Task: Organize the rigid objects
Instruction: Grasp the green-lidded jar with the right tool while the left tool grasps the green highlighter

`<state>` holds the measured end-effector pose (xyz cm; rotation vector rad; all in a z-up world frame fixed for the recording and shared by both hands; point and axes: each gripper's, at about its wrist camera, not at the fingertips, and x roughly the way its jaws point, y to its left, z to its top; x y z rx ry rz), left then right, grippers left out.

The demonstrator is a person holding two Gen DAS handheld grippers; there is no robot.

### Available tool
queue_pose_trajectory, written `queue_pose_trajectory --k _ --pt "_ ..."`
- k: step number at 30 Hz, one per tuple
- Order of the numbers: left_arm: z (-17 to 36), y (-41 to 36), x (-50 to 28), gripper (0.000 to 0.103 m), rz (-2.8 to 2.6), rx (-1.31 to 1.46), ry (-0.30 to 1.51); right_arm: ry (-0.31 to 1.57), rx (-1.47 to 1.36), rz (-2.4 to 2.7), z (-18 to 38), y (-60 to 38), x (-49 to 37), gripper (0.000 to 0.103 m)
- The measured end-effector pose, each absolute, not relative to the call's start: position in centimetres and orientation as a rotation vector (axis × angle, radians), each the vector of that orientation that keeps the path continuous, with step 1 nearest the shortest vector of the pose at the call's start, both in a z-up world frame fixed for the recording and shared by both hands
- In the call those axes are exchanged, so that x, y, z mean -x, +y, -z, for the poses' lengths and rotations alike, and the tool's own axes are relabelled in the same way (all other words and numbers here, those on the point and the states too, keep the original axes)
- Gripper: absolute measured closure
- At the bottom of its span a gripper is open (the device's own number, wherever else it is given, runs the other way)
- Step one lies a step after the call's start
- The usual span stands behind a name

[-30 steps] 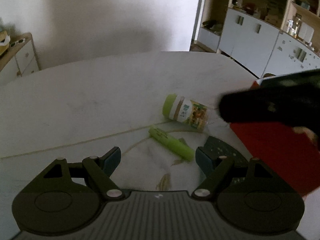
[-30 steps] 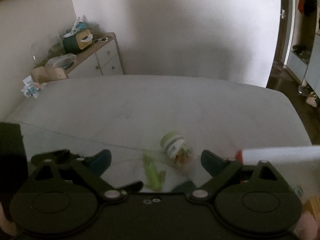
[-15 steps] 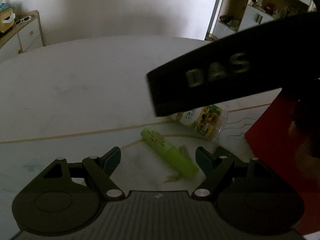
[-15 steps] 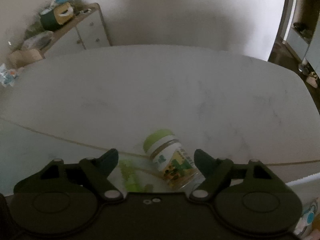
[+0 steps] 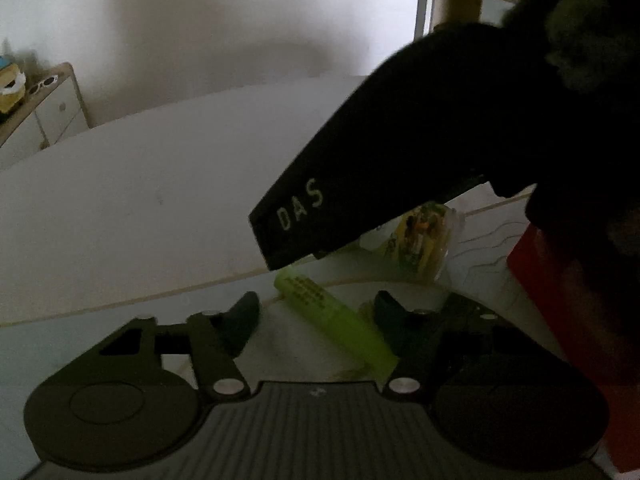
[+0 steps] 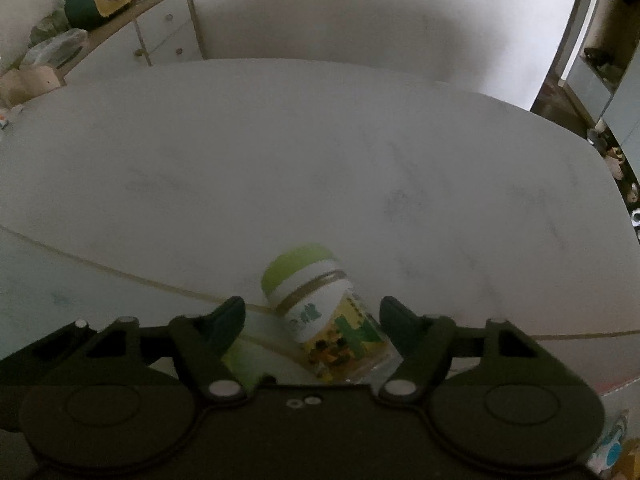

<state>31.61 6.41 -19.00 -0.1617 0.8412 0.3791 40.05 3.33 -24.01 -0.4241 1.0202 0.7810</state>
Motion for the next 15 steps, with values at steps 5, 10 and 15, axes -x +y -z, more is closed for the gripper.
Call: queue_pose_trajectory --k 5,10,15 --pt "19.0 6.4 -31.0 0.067 -0.387 0.162 0.831 1.031 0.415 -0.765 24.3 3.1 -40.0 0.045" --pt "18.9 6.9 -30.4 0.08 -0.381 0.193 0.829 1.026 0.384 -0.768 24.4 2.2 -40.1 0.055" --pt "18.3 8.3 -30.1 0.087 -0.369 0.244 0.834 1.042 0.326 -0.787 24.4 1.2 -39.6 0.056"
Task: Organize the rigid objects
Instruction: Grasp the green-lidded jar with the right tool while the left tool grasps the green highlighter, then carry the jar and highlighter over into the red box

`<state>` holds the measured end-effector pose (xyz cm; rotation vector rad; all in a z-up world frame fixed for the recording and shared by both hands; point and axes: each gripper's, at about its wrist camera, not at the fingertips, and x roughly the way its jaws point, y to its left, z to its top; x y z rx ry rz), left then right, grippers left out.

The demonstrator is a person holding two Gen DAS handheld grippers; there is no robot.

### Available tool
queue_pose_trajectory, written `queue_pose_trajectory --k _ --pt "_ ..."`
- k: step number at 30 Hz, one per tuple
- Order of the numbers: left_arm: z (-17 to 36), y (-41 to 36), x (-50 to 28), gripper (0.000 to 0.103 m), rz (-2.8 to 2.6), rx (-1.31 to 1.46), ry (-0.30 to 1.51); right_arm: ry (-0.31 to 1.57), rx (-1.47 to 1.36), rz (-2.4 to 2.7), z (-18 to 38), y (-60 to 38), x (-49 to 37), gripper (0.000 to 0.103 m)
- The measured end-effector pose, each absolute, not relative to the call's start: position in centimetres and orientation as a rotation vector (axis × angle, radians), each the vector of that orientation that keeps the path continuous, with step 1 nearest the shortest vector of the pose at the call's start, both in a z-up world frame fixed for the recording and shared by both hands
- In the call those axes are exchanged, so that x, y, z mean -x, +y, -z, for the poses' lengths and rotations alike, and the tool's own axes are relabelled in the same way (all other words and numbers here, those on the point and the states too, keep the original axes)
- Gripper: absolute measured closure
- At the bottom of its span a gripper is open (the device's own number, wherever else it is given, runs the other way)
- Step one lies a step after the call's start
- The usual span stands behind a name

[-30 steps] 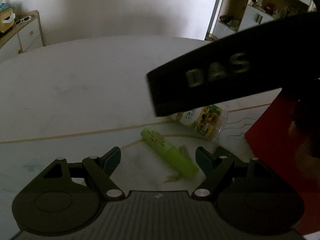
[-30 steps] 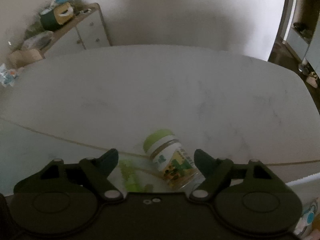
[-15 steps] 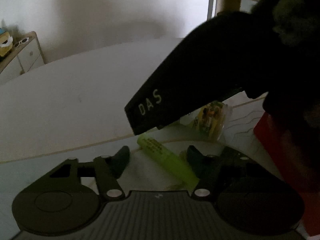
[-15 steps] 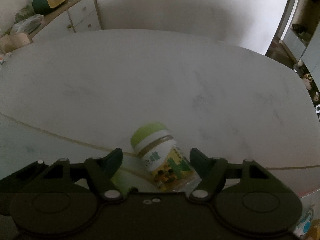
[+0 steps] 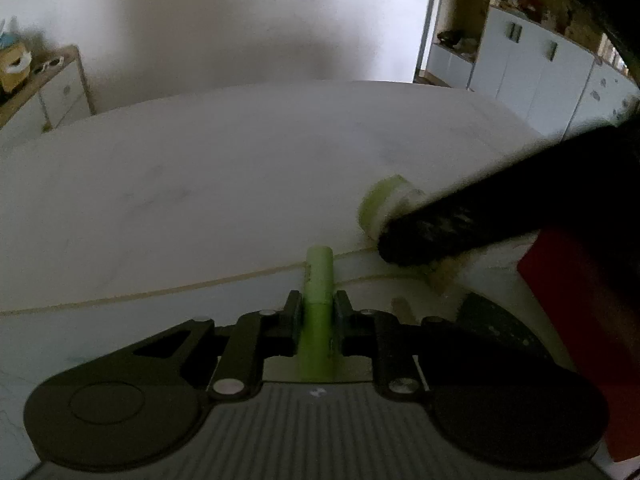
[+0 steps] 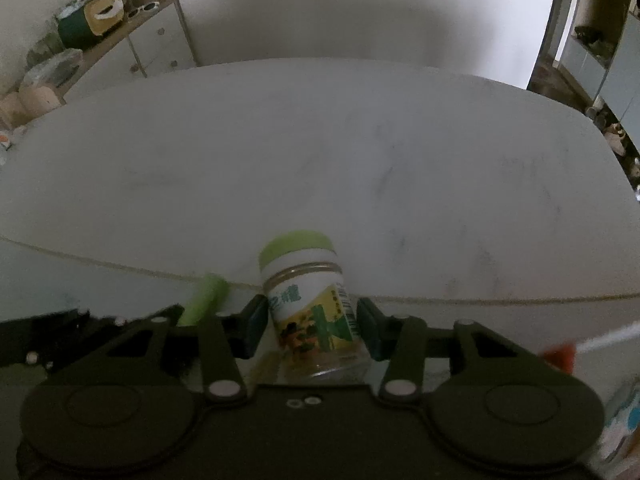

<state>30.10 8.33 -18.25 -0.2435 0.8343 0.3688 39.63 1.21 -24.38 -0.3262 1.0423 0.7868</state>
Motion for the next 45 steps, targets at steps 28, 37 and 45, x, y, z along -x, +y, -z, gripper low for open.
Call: queue_pose_trajectory --k 28,37,45 --pt "14.7 10.7 -23.6 0.087 -0.272 0.401 0.82 1.005 0.133 -0.767 19.6 -8.2 -29.5 0.061" --pt "10.6 8.5 -21.1 0.087 -0.205 0.394 0.797 0.925 0.082 -0.724 16.2 -11.8 -26.7 0.061" --pt "7.2 6.1 -20.6 0.087 -0.13 0.355 0.745 0.846 0.069 -0.66 13.7 -15.1 -25.9 0.061"
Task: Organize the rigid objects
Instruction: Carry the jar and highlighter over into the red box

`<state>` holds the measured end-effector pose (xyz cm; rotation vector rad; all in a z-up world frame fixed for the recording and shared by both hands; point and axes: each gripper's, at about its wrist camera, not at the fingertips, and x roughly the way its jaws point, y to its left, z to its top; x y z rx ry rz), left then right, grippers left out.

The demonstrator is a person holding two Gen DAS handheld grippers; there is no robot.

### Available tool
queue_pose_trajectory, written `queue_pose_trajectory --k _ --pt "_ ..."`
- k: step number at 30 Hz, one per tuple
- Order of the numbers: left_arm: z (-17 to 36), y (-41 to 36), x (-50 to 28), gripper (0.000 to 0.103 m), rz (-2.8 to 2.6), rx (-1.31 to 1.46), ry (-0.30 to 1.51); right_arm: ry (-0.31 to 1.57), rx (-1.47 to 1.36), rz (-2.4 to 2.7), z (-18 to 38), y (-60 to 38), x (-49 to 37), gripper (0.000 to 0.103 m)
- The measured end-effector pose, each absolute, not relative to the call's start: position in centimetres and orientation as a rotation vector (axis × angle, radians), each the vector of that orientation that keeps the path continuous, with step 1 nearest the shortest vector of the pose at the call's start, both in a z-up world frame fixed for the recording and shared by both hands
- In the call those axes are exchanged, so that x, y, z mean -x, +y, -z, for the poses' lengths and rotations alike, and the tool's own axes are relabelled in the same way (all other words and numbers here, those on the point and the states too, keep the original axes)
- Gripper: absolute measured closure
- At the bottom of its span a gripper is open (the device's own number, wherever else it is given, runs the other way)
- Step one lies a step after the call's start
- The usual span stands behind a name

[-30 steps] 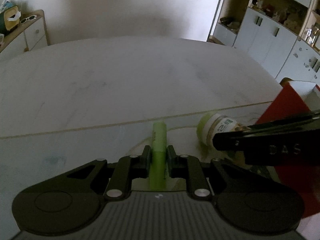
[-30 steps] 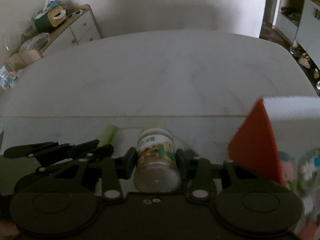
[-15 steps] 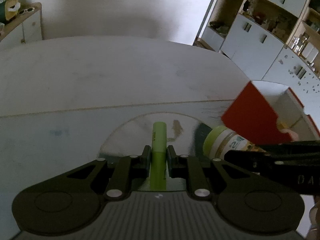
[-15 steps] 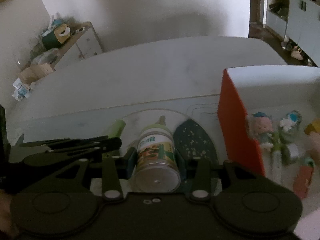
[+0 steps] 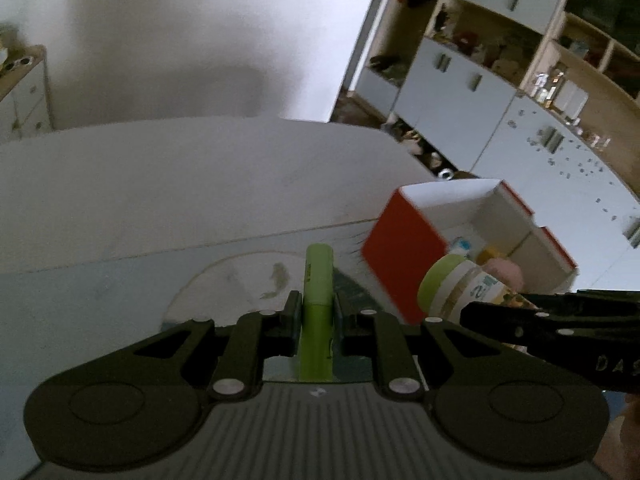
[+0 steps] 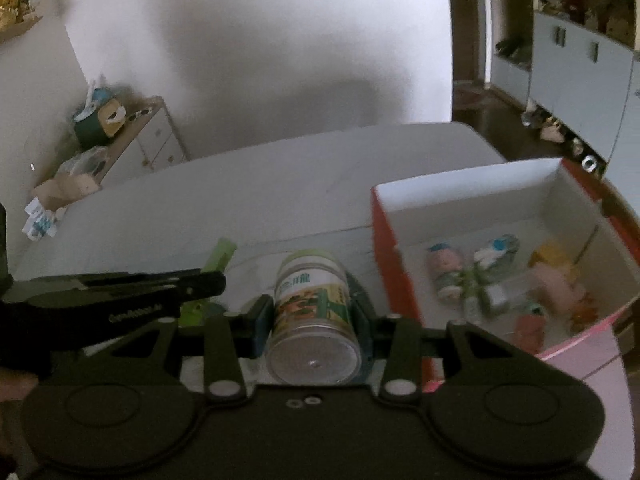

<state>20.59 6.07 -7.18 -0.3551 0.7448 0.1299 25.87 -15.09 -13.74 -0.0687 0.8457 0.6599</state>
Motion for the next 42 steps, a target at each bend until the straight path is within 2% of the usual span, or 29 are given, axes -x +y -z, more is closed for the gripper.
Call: queue_pose_trajectory --k 8,21,33,42 --pt "4.3 2.5 -22.1 0.087 -0.059 0.312 0.724 0.8 0.03 -0.623 12.9 -19.3 -27.3 0.061" --pt "3.9 -4.4 -29.1 0.087 -0.062 0.301 0.752 0.812 0.025 -0.637 14.0 -26.8 -32.8 0.061" --pt "6.0 -10.1 -36.8 0.087 -0.08 0.271 0.807 0.848 0.029 -0.655 16.0 -32.2 -38.2 0.061" --pt "9.4 -11.5 -42.0 0.087 -0.12 0.225 0.883 0.863 0.104 -0.71 18.1 -32.0 -40.1 0.061"
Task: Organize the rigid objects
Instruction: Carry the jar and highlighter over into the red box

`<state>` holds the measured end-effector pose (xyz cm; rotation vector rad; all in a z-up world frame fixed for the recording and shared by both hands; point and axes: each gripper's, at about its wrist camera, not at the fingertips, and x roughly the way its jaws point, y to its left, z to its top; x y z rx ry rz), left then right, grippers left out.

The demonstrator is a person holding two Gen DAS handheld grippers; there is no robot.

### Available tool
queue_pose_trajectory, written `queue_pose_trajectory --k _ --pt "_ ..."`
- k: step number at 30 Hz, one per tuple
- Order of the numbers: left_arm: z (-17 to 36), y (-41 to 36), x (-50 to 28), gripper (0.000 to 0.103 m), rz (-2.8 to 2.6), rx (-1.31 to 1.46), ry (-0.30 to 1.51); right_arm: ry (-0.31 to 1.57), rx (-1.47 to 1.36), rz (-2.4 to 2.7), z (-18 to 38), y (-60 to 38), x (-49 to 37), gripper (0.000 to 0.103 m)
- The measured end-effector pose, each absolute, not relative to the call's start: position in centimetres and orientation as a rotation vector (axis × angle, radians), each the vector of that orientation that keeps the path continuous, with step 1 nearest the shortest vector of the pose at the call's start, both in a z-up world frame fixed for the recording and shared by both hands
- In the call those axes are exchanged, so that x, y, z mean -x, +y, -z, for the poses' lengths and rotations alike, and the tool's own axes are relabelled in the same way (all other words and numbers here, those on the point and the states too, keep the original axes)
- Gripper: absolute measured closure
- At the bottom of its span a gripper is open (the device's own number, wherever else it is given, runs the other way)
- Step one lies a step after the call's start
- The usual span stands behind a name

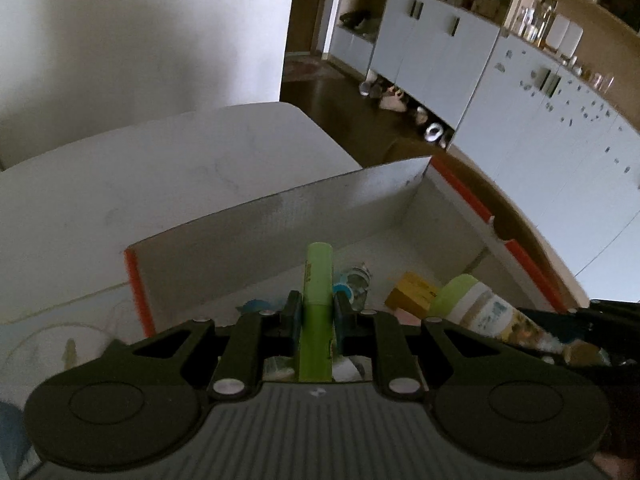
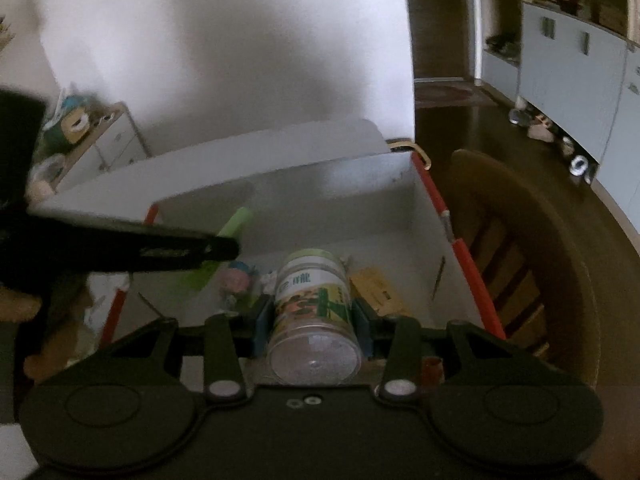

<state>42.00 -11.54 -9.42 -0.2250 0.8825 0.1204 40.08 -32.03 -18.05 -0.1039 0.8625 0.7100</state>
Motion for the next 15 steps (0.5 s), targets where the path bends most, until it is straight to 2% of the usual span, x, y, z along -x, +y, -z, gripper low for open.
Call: queue_pose_trajectory --k 15 --pt "13.5 -11.7 -47.2 0.087 -0.186 0.173 1.005 0.864 0.197 -0.674 20.7 -30.5 -42.2 0.061"
